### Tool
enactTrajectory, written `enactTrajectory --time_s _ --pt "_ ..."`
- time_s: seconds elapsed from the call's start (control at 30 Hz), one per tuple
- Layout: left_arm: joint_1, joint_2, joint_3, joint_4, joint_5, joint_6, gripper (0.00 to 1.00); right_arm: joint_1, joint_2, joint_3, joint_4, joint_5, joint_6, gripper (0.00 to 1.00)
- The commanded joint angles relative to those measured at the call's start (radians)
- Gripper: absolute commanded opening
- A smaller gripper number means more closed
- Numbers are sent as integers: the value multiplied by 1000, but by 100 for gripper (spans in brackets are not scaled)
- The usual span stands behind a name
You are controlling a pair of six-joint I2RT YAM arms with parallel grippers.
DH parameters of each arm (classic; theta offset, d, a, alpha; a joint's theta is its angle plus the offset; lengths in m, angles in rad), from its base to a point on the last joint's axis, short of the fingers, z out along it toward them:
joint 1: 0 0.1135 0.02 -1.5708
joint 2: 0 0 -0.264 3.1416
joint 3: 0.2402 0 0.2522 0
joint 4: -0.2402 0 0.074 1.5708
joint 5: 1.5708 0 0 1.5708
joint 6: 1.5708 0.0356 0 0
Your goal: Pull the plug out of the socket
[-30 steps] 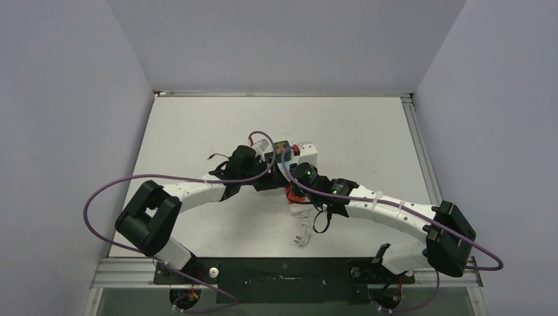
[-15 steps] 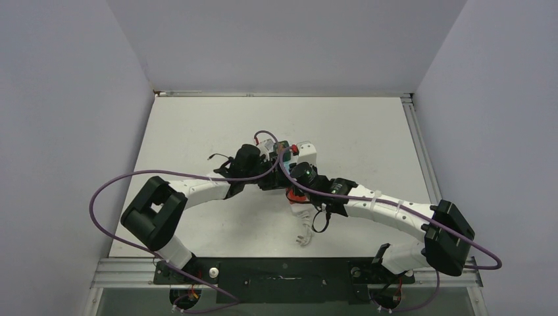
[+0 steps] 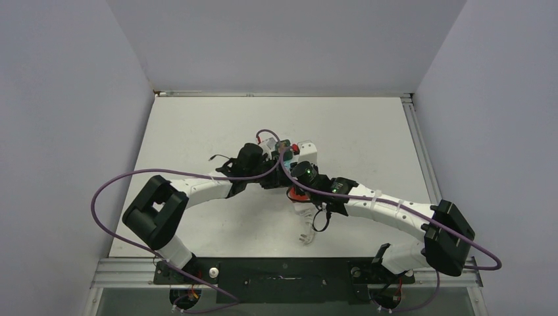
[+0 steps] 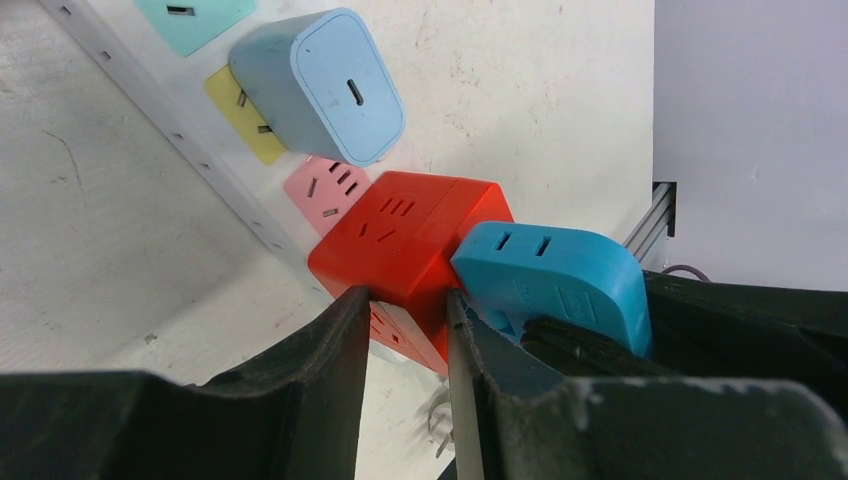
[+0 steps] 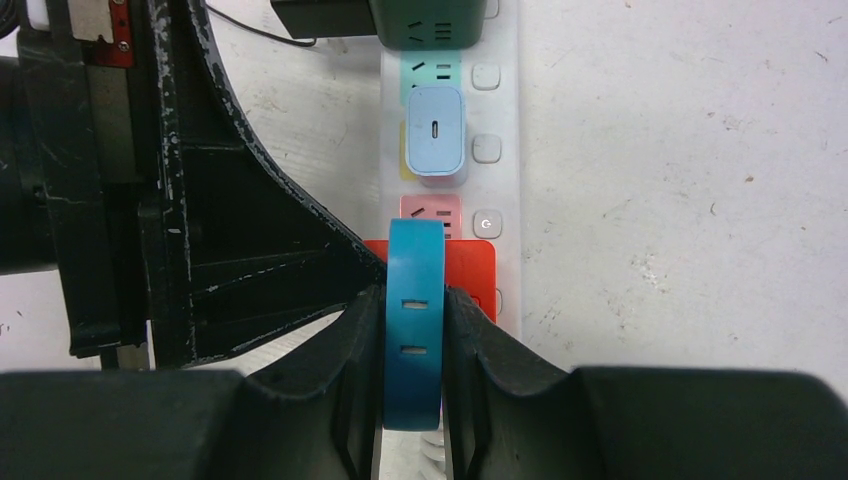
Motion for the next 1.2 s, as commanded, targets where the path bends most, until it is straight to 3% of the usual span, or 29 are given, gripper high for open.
enactTrajectory --time_s 0.0,0.3,1.17 --pt "-38 39 16 -85 -24 48 24 -38 -29 15 63 -33 33 5" --pt "-56 53 21 -96 -35 53 23 -120 -93 -44 104 -140 60 5" --pt "-69 80 38 -119 -49 71 23 -17 -113 -63 161 -50 22 5"
